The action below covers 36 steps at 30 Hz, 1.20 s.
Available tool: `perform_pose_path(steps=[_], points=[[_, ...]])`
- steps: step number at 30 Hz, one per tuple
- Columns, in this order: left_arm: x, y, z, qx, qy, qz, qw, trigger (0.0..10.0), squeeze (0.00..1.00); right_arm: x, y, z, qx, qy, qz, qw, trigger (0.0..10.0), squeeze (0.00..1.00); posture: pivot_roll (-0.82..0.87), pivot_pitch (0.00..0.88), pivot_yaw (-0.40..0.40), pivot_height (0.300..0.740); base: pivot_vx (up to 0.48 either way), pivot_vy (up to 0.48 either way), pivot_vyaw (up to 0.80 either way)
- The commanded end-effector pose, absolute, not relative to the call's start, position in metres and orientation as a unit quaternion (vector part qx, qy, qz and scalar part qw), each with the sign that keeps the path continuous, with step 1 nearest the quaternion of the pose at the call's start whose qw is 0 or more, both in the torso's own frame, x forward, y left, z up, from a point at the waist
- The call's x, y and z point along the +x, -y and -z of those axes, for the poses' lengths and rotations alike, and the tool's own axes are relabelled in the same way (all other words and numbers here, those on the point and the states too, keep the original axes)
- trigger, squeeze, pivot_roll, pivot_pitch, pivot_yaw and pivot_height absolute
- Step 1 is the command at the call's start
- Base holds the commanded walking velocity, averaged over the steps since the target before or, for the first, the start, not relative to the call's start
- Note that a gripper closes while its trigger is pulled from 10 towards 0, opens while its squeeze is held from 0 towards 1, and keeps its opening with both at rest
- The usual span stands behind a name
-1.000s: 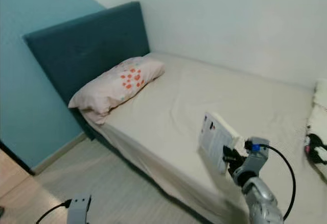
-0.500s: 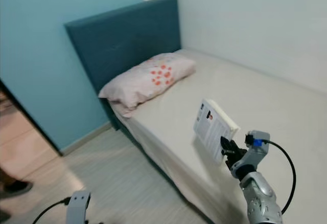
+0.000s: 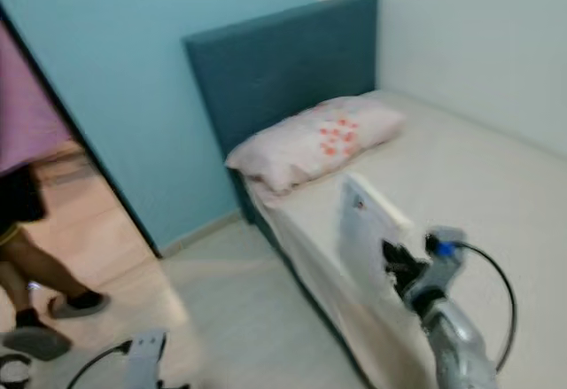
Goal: Clean up the room
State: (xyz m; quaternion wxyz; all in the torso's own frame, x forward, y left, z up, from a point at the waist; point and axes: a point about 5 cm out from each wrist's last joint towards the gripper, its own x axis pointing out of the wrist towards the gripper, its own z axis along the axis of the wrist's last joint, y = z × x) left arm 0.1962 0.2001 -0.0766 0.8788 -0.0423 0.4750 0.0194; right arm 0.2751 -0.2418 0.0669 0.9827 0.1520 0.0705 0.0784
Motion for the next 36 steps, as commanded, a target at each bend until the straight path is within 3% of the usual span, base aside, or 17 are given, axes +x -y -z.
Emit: perform_pose_path(steps=[1, 10, 15, 30, 36], points=[[0.192, -0.208, 0.078, -0.030, -0.483, -0.025, 0.875, 10.0, 0.00, 0.282, 0.230, -0.076, 0.155, -0.050, -0.101, 0.981, 10.0, 0.00, -0.07, 0.000, 0.065, 0.740, 0.480, 0.000, 0.72], [0.188, -0.206, 0.080, -0.027, -0.488, -0.016, 0.872, 10.0, 0.00, 0.281, 0.243, -0.071, 0.146, -0.057, -0.042, 0.987, 10.0, 0.00, -0.07, 0.000, 0.065, 0.740, 0.372, 0.000, 0.67], [0.189, -0.205, 0.079, -0.022, -0.487, -0.009, 0.873, 10.0, 0.00, 0.285, 0.255, -0.067, 0.154, -0.082, 0.013, 0.985, 10.0, 0.00, -0.07, 0.000, 0.067, 0.740, 0.324, 0.000, 0.00], [0.192, -0.202, 0.078, -0.006, -0.488, 0.012, 0.872, 10.0, 0.00, 0.280, 0.268, -0.055, 0.167, -0.118, 0.075, 0.976, 10.0, 0.00, -0.08, 0.000, 0.070, 0.740, 0.000, -0.422, 0.00], [0.193, -0.202, 0.078, -0.011, -0.485, 0.003, 0.874, 10.0, 0.00, 0.280, 0.268, -0.050, 0.183, -0.132, 0.086, 0.970, 10.0, 0.00, -0.07, 0.000, 0.063, 0.740, 0.000, 0.000, 0.00]])
